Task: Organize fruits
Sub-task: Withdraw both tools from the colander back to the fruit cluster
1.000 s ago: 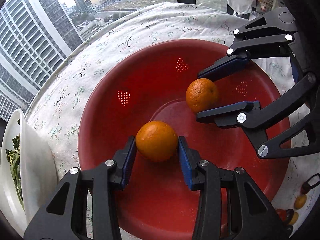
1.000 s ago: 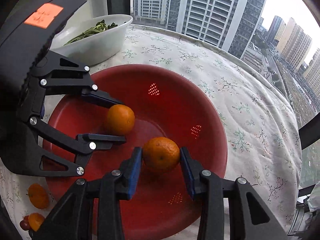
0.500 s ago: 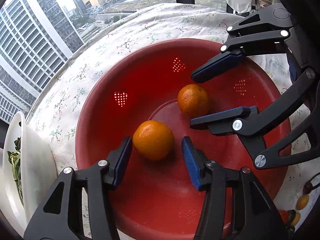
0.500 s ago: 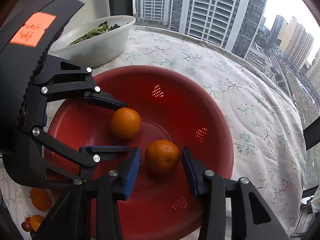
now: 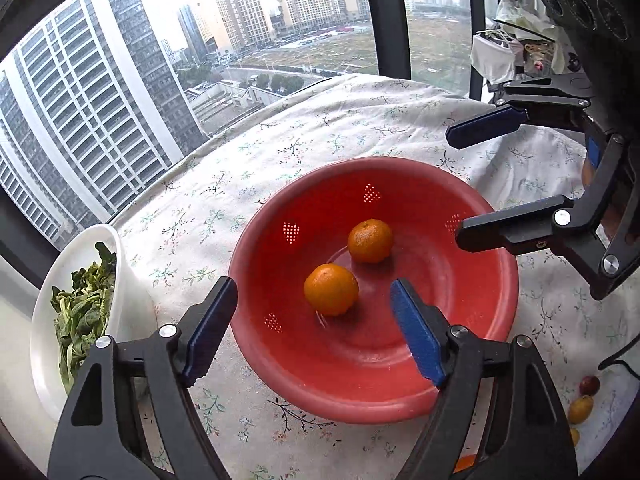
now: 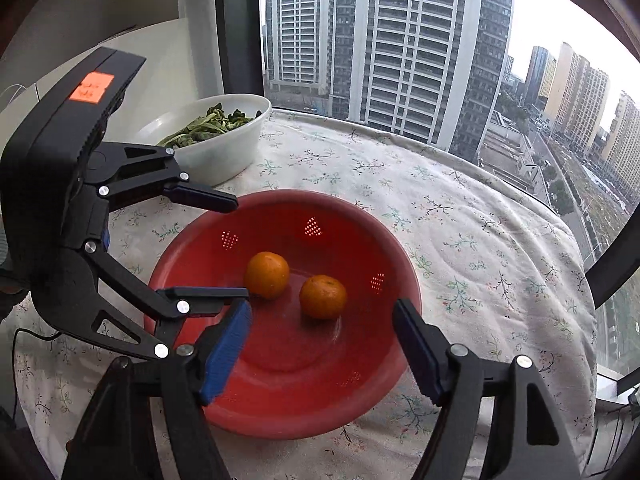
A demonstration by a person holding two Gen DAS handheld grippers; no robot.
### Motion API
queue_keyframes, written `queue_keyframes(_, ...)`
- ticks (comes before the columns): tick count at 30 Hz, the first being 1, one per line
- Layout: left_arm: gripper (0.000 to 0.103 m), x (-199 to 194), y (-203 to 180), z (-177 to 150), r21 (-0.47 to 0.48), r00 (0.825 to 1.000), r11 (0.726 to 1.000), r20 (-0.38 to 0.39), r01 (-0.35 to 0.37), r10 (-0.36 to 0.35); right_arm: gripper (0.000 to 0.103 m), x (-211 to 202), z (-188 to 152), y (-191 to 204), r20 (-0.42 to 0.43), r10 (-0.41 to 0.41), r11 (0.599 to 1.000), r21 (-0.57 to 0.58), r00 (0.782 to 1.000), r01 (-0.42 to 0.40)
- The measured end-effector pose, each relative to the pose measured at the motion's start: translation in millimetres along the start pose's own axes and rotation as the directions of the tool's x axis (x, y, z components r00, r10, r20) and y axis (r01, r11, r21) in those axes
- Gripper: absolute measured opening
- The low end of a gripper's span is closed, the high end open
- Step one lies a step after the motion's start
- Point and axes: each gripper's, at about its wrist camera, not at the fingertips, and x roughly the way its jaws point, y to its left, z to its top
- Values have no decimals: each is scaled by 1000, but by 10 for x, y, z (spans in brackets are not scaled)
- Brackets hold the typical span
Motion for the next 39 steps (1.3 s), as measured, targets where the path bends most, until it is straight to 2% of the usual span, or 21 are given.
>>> queue_keyframes(1, 84, -114, 19, -49, -17, 1000, 1000, 30, 9, -8, 81, -131, -44, -40, 39, 15, 999, 29, 999, -16)
queue_keyframes(4, 103, -410, 66, -243, -48, 992, 996, 105, 73, -68, 91, -511, -228, -153, 160, 30, 991, 122, 987, -50)
queue_keyframes(7, 103, -749, 43, -507, -65, 979, 996, 199, 59, -45, 97, -838, -460, -251, 246, 5, 973, 224, 969, -62)
queue_keyframes(11, 103, -1286, -40, -882, -103, 954, 991, 295, 87, -53, 99, -1159, -837, -288, 312, -46, 944, 323, 949, -60)
queue_keyframes(13, 103, -1447, -126, -1082, -129, 956, 988, 291, 84, -43, 99, -1279, -1031, -287, 334, -55, 927, 367, 941, -76)
queue_keyframes(15, 103, -1559, -231, -1273, -160, 965, 984, 261, 79, -35, 99, -1374, -1207, -219, 349, -65, 916, 392, 935, -83)
queue_keyframes(19, 103, -1573, -388, -1595, -234, 990, 968, 127, 85, -56, 99, -1514, -1561, 23, 376, -58, 910, 401, 925, -106)
queue_keyframes(23, 103, -1646, -554, -1848, -239, 986, 963, 141, 122, -90, 99, -1485, -1820, 283, 329, -22, 912, 393, 944, -116)
queue_keyframes(27, 103, -1596, -844, -1939, -166, 990, 979, 98, 121, -106, 99, -1392, -2020, 514, 257, 73, 909, 381, 964, -171)
queue_keyframes(30, 103, -1529, -1033, -1975, -85, 991, 990, 76, 117, -111, 99, -1359, -2117, 684, 243, 56, 930, 339, 968, -139)
queue_keyframes(32, 103, -1525, -1097, -1988, -54, 987, 988, 75, 146, -142, 94, -1338, -2140, 807, 231, 25, 953, 289, 973, -94)
queue_keyframes(35, 103, -1521, -1126, -1995, -49, 982, 983, 74, 177, -173, 88, -1330, -2131, 973, 220, 21, 976, 206, 975, -68)
queue_keyframes(39, 103, -1499, -1105, -1956, -50, 973, 973, 70, 223, -220, 85, -1320, -2067, 1134, 222, 22, 993, 106, 975, -46)
